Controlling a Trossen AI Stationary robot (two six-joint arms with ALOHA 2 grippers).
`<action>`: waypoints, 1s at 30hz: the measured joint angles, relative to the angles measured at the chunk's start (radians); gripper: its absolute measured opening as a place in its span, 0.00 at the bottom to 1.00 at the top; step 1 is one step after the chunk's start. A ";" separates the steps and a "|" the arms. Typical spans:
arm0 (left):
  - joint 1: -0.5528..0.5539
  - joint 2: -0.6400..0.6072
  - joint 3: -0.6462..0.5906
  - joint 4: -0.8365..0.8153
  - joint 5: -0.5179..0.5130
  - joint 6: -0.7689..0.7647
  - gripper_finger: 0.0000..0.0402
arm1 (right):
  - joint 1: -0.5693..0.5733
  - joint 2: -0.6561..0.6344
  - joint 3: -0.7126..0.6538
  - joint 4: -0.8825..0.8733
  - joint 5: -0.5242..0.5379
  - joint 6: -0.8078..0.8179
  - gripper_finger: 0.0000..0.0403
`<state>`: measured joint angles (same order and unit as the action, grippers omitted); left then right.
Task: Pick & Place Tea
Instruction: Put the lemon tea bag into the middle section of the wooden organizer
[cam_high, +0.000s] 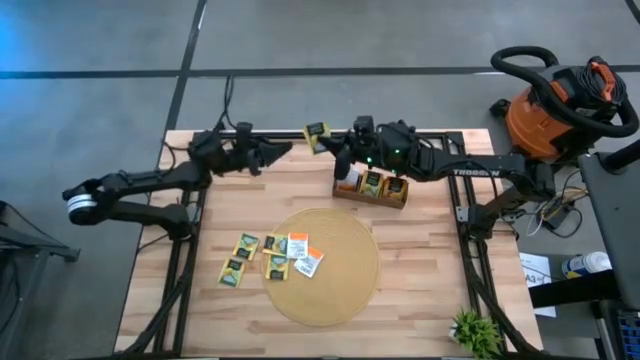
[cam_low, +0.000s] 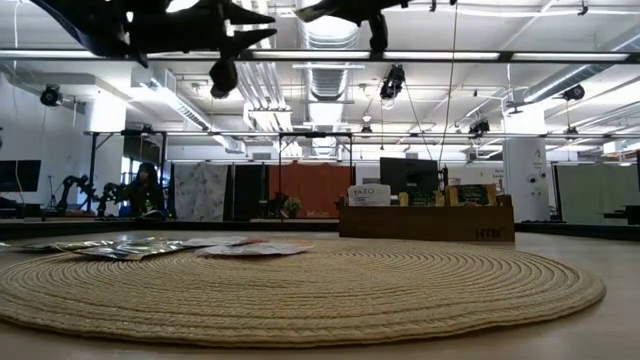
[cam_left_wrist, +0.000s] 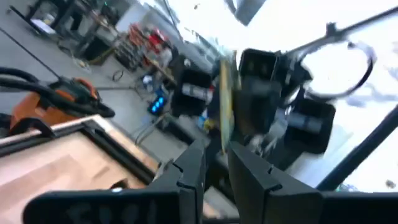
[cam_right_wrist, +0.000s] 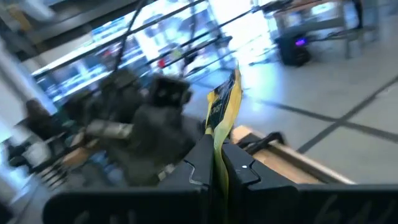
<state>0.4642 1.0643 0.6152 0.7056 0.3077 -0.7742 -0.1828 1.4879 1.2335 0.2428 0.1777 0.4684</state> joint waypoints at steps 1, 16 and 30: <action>0.000 0.011 0.010 -0.007 0.016 0.016 0.16 | 0.006 0.000 0.000 0.000 0.029 0.002 0.02; 0.001 0.190 0.192 -0.014 0.250 0.100 0.16 | 0.029 0.000 0.000 0.006 0.092 0.028 0.02; 0.001 0.286 0.294 -0.011 0.315 0.168 0.13 | 0.028 0.000 0.000 -0.002 0.111 0.004 0.02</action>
<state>0.4656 1.3499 0.9092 0.6943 0.6228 -0.6063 -0.1547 1.4879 1.2335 0.2405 0.2882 0.4723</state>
